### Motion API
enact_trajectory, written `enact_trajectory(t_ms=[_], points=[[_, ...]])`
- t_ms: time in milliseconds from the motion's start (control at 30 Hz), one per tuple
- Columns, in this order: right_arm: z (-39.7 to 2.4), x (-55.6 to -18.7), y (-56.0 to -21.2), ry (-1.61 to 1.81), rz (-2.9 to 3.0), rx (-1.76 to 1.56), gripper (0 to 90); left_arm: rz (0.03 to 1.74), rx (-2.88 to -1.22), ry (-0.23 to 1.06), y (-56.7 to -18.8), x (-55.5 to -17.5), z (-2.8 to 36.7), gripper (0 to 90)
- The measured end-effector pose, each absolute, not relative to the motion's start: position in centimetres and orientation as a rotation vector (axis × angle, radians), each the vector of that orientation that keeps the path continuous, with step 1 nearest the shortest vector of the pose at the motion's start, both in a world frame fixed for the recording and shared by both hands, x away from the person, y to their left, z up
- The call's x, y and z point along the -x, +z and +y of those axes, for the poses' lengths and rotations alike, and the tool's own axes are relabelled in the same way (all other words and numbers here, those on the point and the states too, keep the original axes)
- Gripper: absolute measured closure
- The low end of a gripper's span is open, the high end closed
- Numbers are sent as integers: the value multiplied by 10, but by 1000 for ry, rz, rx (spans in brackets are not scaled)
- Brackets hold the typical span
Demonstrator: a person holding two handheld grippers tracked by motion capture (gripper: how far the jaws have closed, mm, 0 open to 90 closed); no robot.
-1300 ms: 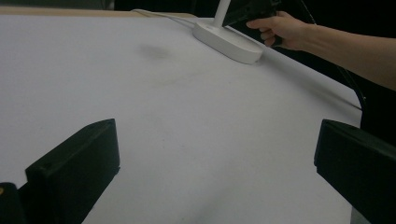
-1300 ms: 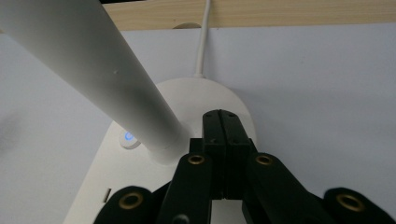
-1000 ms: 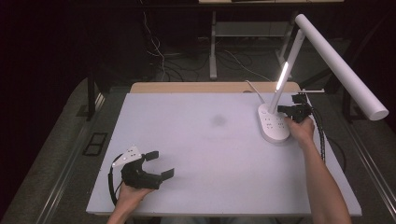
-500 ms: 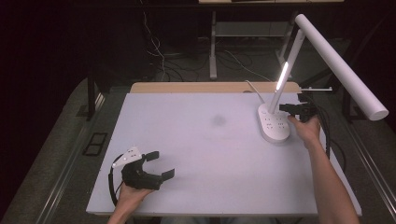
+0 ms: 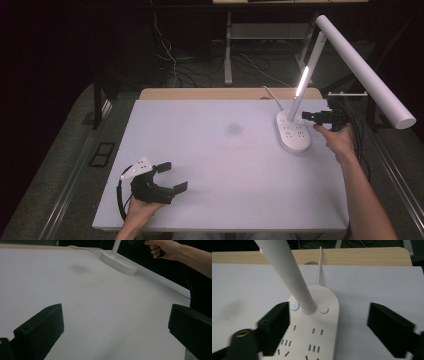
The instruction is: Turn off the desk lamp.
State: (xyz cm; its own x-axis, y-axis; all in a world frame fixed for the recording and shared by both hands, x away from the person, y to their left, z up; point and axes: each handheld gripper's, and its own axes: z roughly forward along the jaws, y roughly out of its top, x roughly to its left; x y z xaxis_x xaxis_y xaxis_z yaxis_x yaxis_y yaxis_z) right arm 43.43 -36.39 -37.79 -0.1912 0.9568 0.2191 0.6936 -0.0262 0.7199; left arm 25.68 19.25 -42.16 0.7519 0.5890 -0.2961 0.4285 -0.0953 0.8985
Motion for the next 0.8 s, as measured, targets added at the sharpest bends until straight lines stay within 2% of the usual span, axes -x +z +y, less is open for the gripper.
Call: enact_trajectory(t_ms=[67,100,133,800], points=[[-363,-429,-375,1048,1919,-1728,97,808,-1725,162,-422,-257,192,0],[-363,-426,-373,1055,1918,-1725,28,805,-1727,162,-422,-257,192,0],[-363,-424,-372,1053,1927,-1721,6,804,-1727,161,-422,-257,192,0],[-343,-360,-356,1298,2011,-1546,6,804,-1720,160,-421,-257,192,0]])
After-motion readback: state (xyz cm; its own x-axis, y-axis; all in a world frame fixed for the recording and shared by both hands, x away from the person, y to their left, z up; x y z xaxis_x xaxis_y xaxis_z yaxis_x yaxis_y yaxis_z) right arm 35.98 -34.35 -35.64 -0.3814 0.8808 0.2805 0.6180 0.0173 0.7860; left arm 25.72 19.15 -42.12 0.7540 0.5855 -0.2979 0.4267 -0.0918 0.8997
